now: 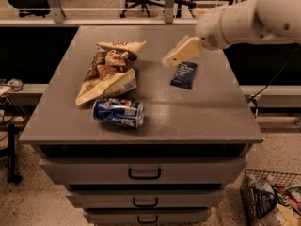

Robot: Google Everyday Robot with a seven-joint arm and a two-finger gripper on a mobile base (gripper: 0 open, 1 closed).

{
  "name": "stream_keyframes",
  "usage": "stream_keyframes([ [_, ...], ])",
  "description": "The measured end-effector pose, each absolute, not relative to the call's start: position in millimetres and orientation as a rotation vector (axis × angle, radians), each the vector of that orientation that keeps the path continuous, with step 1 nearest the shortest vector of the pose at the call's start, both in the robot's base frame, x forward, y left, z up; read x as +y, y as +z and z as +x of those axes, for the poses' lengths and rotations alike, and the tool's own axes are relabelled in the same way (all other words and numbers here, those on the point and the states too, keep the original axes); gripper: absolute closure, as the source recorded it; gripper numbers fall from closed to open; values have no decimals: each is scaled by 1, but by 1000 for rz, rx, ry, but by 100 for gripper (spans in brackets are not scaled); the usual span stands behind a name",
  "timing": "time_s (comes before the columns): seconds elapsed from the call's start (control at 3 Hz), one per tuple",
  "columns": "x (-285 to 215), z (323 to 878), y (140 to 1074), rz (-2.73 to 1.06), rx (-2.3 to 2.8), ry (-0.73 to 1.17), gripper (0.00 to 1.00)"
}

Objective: Move brown chip bag near pepsi can

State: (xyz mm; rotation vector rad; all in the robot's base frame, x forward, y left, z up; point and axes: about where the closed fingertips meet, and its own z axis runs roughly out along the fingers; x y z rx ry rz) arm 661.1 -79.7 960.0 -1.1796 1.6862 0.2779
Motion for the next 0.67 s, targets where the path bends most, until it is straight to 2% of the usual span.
stream_keyframes([
  [0.33,-148,672,988,-1102,1636,188,0],
  [0.67,-146,672,987,-1103,1637,191,0],
])
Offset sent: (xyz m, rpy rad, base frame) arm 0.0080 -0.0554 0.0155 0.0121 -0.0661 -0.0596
